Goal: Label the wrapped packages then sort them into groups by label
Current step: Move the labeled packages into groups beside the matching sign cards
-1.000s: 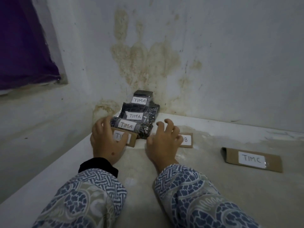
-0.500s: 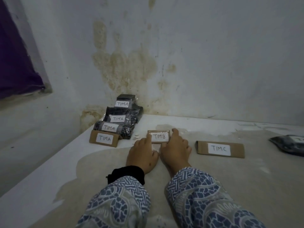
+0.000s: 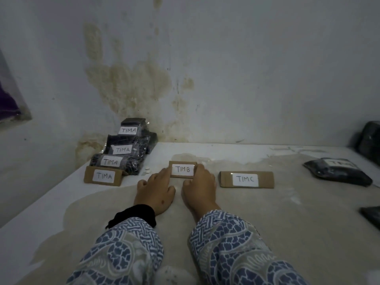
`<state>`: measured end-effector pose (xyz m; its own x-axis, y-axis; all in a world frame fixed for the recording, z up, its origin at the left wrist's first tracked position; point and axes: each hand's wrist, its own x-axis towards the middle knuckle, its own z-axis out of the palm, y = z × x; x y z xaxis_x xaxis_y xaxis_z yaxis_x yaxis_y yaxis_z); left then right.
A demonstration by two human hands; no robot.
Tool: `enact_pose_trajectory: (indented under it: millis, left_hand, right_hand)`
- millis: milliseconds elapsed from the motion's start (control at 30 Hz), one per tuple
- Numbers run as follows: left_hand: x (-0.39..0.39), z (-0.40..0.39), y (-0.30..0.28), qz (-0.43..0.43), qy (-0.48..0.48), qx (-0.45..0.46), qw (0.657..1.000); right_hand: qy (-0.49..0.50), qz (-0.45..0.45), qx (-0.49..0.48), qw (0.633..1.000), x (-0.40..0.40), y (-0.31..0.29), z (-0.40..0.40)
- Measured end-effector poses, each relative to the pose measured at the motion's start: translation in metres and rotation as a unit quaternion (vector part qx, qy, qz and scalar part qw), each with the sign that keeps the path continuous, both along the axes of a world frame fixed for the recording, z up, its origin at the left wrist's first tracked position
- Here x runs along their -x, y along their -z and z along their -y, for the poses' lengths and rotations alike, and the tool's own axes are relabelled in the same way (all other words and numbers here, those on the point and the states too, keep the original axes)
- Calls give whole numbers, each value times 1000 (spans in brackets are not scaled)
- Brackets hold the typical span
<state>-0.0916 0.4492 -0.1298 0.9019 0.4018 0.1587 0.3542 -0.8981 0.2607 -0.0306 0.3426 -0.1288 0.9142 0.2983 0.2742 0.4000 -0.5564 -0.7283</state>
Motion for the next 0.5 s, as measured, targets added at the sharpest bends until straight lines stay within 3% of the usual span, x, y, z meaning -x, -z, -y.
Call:
enact_pose_trajectory:
  millis: [167,500]
  left_hand:
    - [7,7,1,87,7,7,996]
    - [23,92,3,45,20,1,999]
  right_hand:
    - [-46,25,-15,998,15,2,27]
    - [-115,51,39,991,44,5,106]
